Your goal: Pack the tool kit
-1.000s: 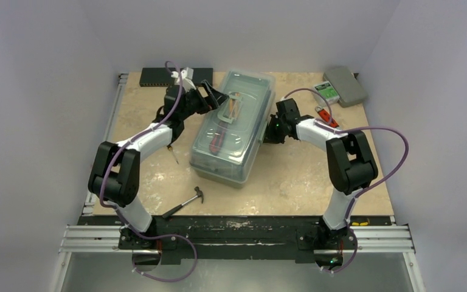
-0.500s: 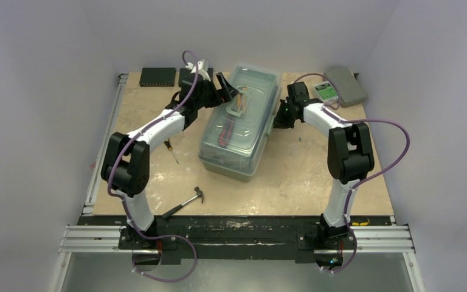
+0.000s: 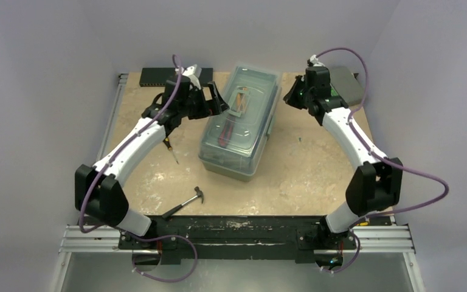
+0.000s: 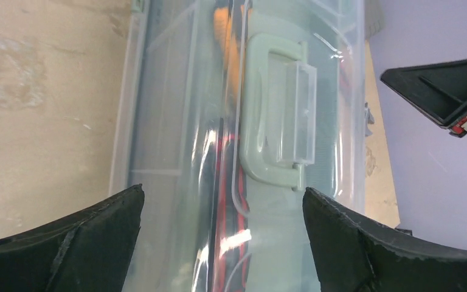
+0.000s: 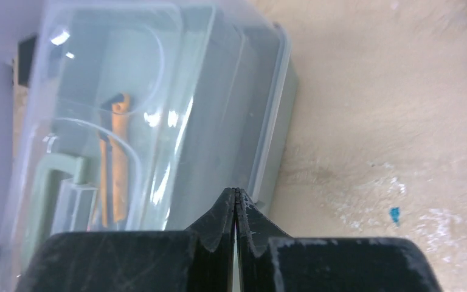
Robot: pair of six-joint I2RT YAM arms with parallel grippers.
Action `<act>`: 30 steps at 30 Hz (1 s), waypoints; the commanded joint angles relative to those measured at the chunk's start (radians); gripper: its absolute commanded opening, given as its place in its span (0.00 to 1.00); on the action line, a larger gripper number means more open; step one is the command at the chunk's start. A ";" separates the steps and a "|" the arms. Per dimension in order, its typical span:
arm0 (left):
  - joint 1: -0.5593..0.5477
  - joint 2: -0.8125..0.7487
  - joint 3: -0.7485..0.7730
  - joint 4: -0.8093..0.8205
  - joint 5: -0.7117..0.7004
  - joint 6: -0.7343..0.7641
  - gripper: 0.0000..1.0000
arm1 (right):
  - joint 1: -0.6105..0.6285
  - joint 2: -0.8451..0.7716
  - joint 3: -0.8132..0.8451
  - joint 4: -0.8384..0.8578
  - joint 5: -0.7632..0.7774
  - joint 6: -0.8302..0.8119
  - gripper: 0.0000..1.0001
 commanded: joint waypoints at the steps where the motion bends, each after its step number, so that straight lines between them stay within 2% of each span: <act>1: 0.044 -0.147 -0.015 -0.095 -0.056 0.068 0.99 | -0.008 -0.149 -0.074 0.089 0.118 -0.051 0.04; 2: 0.047 -0.174 -0.029 -0.097 -0.080 0.076 1.00 | -0.007 -0.189 -0.112 0.117 0.132 -0.060 0.08; 6: 0.052 -0.307 -0.156 -0.024 -0.205 0.116 0.99 | -0.007 -0.375 -0.322 0.296 0.194 -0.082 0.60; 8: 0.054 -0.376 -0.251 0.042 -0.280 0.139 0.99 | -0.007 -0.445 -0.431 0.422 0.232 -0.099 0.74; 10: 0.054 -0.448 -0.357 0.127 -0.373 0.175 0.99 | -0.006 -0.498 -0.550 0.580 0.262 -0.156 0.97; 12: 0.054 -0.505 -0.473 0.229 -0.469 0.226 0.99 | -0.005 -0.526 -0.688 0.764 0.268 -0.155 0.99; 13: 0.054 -0.527 -0.533 0.304 -0.504 0.269 0.99 | -0.005 -0.536 -0.740 0.805 0.262 -0.211 0.99; 15: 0.053 -0.564 -0.656 0.456 -0.560 0.353 1.00 | -0.006 -0.552 -0.791 0.791 0.249 -0.336 0.99; 17: 0.054 -0.589 -0.772 0.580 -0.601 0.435 1.00 | -0.005 -0.568 -0.810 0.738 0.291 -0.358 0.99; 20: 0.056 -0.604 -0.899 0.749 -0.670 0.518 1.00 | -0.007 -0.620 -0.922 0.851 0.375 -0.376 0.98; 24: 0.094 -0.584 -0.945 0.802 -0.668 0.523 1.00 | -0.023 -0.644 -0.986 0.912 0.266 -0.430 0.99; 26: 0.108 -0.587 -0.933 0.766 -0.645 0.538 1.00 | -0.032 -0.605 -1.004 0.943 0.347 -0.409 0.99; 30: 0.132 -0.572 -0.959 0.806 -0.690 0.593 1.00 | -0.053 -0.554 -1.083 1.060 0.392 -0.388 0.99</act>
